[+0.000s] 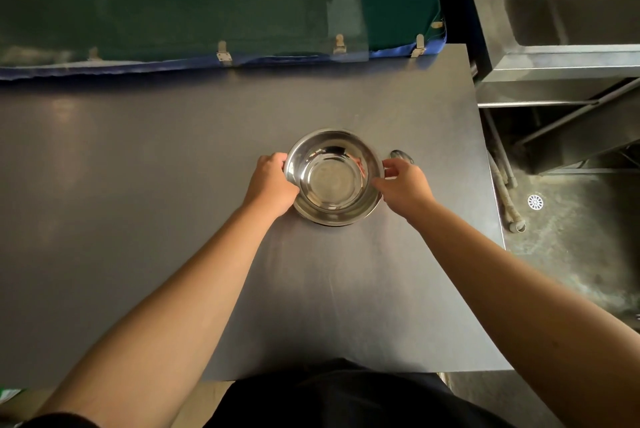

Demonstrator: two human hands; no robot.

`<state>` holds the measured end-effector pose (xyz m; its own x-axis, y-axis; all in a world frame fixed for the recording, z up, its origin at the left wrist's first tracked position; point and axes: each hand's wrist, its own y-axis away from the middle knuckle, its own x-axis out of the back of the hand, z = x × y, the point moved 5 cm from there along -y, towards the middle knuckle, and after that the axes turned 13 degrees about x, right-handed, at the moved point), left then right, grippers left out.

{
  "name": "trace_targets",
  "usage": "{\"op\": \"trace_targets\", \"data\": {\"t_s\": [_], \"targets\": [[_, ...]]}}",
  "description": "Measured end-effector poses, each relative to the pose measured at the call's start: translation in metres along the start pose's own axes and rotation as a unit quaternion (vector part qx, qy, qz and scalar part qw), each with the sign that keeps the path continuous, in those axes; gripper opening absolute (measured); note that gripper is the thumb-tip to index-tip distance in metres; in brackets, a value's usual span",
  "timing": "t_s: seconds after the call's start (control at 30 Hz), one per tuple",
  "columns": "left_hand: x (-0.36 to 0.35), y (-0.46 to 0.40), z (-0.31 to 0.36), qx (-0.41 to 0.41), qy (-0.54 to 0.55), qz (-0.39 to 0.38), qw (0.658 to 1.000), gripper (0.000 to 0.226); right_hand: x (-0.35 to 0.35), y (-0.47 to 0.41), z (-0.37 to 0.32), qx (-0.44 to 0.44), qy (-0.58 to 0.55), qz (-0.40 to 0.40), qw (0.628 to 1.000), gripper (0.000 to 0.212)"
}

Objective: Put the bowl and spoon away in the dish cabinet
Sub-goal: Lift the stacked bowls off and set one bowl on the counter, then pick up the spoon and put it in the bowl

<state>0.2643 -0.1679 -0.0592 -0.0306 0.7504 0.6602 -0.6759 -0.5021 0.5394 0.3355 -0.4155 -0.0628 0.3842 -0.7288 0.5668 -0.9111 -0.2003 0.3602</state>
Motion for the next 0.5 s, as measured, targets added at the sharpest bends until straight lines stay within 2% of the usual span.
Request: {"op": "trace_targets", "data": {"t_s": [0.33,0.5], "targets": [[-0.006,-0.007,-0.005,0.005,-0.005,0.031,0.999,0.038,-0.005,-0.006,0.012,-0.007,-0.025,-0.005,1.000,0.043],[-0.010,-0.007,-0.010,-0.005,0.016,0.011,1.000,0.048,0.003,-0.006,0.019,0.010,0.008,-0.013,1.000,0.042]]}}
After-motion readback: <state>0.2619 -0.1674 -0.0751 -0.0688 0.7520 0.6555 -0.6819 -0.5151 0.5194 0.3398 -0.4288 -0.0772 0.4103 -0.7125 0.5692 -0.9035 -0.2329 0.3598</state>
